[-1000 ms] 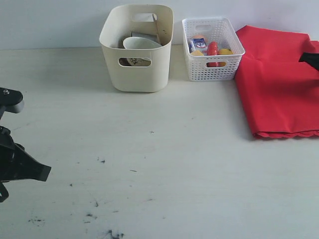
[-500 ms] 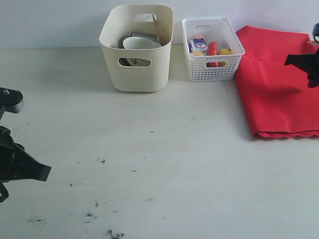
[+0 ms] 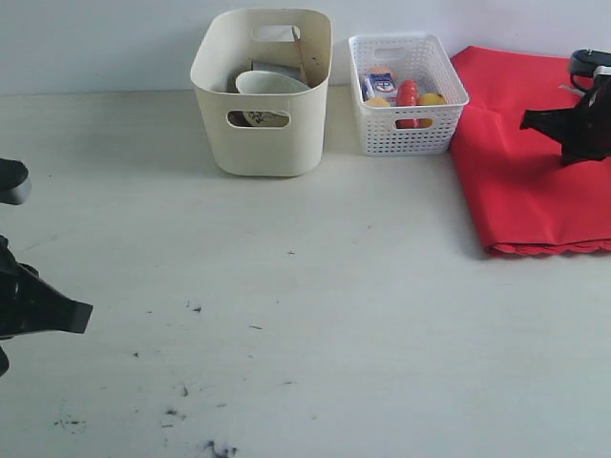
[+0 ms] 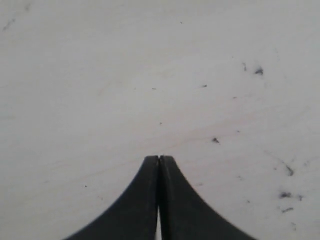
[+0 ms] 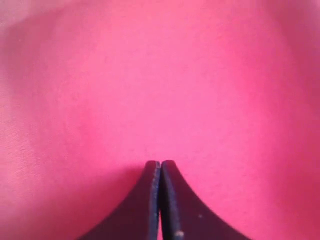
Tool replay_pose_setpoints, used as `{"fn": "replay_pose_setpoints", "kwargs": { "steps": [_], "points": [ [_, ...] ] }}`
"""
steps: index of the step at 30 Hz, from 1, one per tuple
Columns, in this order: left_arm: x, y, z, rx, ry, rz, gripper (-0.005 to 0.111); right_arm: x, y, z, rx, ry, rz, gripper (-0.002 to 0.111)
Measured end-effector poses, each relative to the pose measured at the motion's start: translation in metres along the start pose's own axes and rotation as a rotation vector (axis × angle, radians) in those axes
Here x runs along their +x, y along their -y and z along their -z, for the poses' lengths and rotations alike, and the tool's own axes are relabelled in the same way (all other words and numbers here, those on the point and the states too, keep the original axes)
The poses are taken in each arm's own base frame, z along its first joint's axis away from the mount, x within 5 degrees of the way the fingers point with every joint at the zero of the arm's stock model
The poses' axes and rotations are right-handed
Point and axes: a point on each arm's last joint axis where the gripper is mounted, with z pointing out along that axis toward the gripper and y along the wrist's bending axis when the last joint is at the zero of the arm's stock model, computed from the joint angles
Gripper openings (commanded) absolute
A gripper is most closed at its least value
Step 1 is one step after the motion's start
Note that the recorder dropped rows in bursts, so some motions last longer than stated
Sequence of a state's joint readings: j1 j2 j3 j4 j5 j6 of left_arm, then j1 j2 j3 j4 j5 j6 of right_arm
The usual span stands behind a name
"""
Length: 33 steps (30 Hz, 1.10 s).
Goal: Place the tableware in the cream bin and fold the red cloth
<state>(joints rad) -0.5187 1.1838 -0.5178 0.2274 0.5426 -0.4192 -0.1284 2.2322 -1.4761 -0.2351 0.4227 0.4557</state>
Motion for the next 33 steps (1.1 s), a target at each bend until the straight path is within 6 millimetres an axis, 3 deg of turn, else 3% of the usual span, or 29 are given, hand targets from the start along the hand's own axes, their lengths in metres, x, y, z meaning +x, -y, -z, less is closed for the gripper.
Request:
{"fn": "replay_pose_setpoints", "kwargs": {
  "steps": [4,10,16,21,28,33],
  "points": [
    [-0.002,-0.004,0.015,-0.011,0.081,0.030,0.002,-0.016,-0.001,0.023,0.002,0.034,-0.013,0.000],
    [0.000,-0.012,0.056,0.009,0.287,0.050,0.002,-0.049,-0.002,0.103,-0.043,0.199,-0.065,0.000],
    [0.011,-0.020,0.097,0.052,0.489,0.077,0.002,-0.036,-0.010,0.155,-0.081,0.250,-0.047,0.000],
    [0.021,-0.025,0.118,0.076,0.599,0.092,0.002,-0.023,-0.014,0.167,-0.089,0.219,-0.042,0.000],
    [0.024,-0.026,0.123,0.083,0.629,0.097,0.002,-0.023,-0.014,0.167,-0.089,0.219,-0.042,0.000],
    [0.041,-0.049,0.147,-0.034,0.780,0.246,0.002,-0.023,-0.014,0.167,-0.090,0.221,-0.042,0.000]
  ]
}}
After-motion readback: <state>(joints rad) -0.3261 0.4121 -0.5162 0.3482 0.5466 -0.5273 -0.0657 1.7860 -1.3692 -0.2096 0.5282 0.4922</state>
